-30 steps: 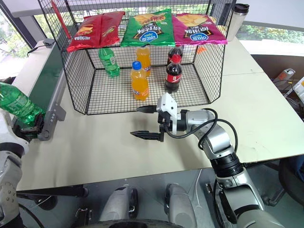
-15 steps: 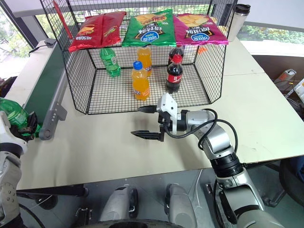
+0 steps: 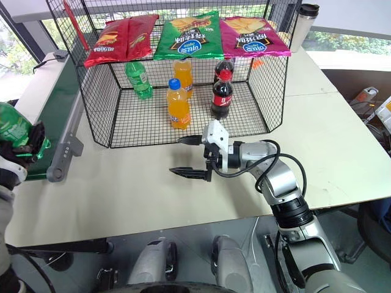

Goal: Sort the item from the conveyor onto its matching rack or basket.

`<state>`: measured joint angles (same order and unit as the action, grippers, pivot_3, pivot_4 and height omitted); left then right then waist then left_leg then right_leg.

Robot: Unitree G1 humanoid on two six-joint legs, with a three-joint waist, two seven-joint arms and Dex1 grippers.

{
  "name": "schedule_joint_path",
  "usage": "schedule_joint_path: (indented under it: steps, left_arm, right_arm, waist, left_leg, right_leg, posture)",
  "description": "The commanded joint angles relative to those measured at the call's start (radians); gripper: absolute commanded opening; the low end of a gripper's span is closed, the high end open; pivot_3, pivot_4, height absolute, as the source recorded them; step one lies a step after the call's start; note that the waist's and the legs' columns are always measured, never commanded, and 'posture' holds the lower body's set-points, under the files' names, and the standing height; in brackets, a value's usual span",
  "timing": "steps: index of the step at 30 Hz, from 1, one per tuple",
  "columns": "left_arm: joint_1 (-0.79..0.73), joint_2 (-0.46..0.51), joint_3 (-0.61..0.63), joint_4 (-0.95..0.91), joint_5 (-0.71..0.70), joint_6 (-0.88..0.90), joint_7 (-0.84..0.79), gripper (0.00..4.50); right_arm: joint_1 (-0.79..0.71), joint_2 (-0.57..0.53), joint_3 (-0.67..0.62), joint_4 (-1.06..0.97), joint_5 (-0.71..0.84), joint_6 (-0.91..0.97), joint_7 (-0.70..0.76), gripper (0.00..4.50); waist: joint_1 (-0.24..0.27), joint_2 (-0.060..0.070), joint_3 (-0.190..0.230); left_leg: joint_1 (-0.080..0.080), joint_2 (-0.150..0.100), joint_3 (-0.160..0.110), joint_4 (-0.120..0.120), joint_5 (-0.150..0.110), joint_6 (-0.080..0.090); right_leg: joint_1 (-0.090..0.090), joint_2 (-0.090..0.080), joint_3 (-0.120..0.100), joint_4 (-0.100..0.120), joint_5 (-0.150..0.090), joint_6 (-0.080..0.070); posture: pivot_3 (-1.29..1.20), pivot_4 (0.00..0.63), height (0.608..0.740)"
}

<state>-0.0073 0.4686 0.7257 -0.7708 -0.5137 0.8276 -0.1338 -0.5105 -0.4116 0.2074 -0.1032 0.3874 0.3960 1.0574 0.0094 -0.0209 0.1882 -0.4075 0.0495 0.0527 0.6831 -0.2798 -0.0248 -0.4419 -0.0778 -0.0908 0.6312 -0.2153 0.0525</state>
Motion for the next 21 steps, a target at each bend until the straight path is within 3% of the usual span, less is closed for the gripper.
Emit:
schedule_joint_path:
  steps: [1, 8, 15, 21]
  left_arm:
    - [-0.045, 0.034, 0.009, -0.081, -0.119, 0.031, -0.021, 2.75]
    - [-0.145, 0.005, -0.195, -0.081, -0.171, 0.067, 0.041, 2.75]
    - [-0.254, -0.114, -0.506, 0.112, 0.062, -0.068, 0.142, 2.75]
    - [-0.351, -0.199, -0.623, 0.325, 0.225, -0.213, 0.185, 2.75]
  right_arm:
    - [-0.011, 0.019, -0.037, 0.002, 0.005, -0.021, -0.043, 4.5]
    - [-0.002, 0.027, -0.052, 0.026, -0.015, -0.016, -0.112, 4.5]
    - [-0.013, 0.031, -0.04, 0.099, -0.11, -0.063, -0.205, 4.5]
    - [-0.033, 0.044, -0.051, 0.139, -0.16, -0.087, -0.27, 4.5]
  waist:
    - [0.003, 0.0, 0.0]
    - [0.003, 0.0, 0.0]
    - [0.003, 0.0, 0.0]
    - [0.002, 0.0, 0.0]
  left_leg:
    - [0.0, 0.0, 0.0, 0.0, 0.0, 0.0]
    - [0.0, -0.001, 0.0, 0.001, 0.0, 0.0]
    - [0.0, -0.001, 0.0, 0.001, 0.0, 0.0]
    - [0.0, 0.0, 0.0, 0.0, 0.0, 0.0]
  right_leg:
    - [0.0, 0.0, 0.0, 0.0, 0.0, 0.0]
    - [0.001, 0.0, 0.0, 0.0, 0.0, 0.0]
    - [0.001, 0.0, 0.0, 0.0, 0.0, 0.001]
    - [0.0, 0.001, 0.0, 0.0, 0.0, 0.001]
  posture:
    - [0.0, 0.15, 0.74]
    - [0.0, 0.15, 0.74]
    - [0.0, 0.15, 0.74]
    - [0.0, 0.15, 0.74]
